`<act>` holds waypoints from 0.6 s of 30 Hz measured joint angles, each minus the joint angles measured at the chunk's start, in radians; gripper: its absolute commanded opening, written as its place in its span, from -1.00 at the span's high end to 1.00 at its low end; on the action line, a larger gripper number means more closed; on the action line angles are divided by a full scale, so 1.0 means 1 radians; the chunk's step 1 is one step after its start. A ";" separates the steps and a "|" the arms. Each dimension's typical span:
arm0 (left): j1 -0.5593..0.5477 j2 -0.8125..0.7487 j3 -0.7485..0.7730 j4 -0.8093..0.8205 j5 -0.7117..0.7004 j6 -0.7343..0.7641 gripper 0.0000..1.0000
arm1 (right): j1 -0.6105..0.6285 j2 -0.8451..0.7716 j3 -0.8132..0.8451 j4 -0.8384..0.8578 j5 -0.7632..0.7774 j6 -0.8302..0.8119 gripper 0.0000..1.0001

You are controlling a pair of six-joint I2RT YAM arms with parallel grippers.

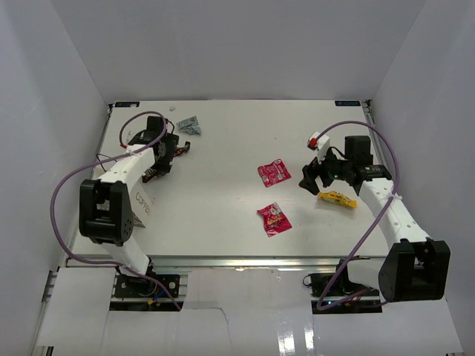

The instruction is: Place the snacks into the paper bag

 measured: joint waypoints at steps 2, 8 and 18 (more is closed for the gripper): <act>0.000 0.070 0.053 -0.045 -0.017 -0.040 -0.72 | 0.000 0.006 0.000 0.000 -0.010 -0.003 -0.81; 0.000 0.219 0.195 -0.204 -0.074 -0.121 -0.68 | -0.001 0.016 0.000 0.001 -0.011 -0.006 -0.81; 0.000 0.259 0.311 -0.428 -0.166 -0.217 -0.82 | -0.006 0.049 -0.001 0.004 -0.012 -0.002 -0.82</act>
